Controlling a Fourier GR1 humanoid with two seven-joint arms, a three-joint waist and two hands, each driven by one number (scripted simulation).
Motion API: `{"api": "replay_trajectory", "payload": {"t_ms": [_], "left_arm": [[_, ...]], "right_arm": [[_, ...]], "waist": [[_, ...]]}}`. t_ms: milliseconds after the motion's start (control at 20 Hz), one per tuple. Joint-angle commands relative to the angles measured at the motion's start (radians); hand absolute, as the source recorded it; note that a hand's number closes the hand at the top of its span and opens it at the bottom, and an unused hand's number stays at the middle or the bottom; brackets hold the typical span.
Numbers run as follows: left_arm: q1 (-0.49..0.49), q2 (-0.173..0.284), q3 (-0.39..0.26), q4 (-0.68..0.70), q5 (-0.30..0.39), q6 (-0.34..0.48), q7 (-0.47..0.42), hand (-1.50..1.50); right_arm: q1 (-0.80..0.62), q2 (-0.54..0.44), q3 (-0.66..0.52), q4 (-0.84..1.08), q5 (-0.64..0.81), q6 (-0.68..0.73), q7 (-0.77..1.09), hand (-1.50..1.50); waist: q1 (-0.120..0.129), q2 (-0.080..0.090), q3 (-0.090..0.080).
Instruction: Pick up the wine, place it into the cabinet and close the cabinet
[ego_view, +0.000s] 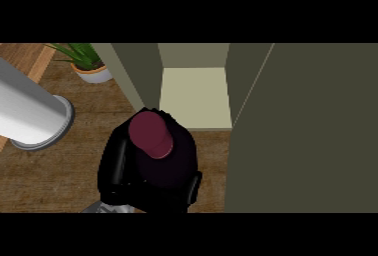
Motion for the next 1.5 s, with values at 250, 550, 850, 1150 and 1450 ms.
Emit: {"api": "replay_trajectory", "payload": {"t_ms": [250, 550, 850, 1150, 1450], "left_arm": [[-0.249, -0.005, -0.043, 0.163, -0.008, 0.208, 0.038, 1.50], [-0.339, -0.005, -0.057, 0.232, -0.029, 0.291, 0.052, 1.50], [-0.391, -0.005, -0.038, 0.268, -0.050, 0.313, 0.074, 1.50], [-0.328, -0.005, -0.145, 0.362, 0.105, 0.414, -0.116, 1.50], [-0.279, -0.005, -0.031, 0.450, 0.201, 0.286, -0.290, 1.50]], "right_arm": [[0.051, -0.024, -0.089, -0.092, -0.150, 0.035, 0.005, -1.50], [-0.011, -0.014, -0.047, -0.114, -0.106, -0.012, 0.085, -1.50], [0.052, -0.020, -0.043, -0.175, -0.121, 0.021, 0.088, -1.50], [0.024, -0.009, -0.076, -0.107, -0.119, 0.030, 0.044, -1.50], [-0.036, -0.005, -0.025, -0.134, -0.080, -0.024, 0.125, -1.50]], "waist": [[-0.003, 0.002, 0.000], [0.001, 0.001, 0.000], [-0.001, -0.001, 0.000], [-0.008, 0.002, -0.001], [0.000, 0.003, -0.001]]}}
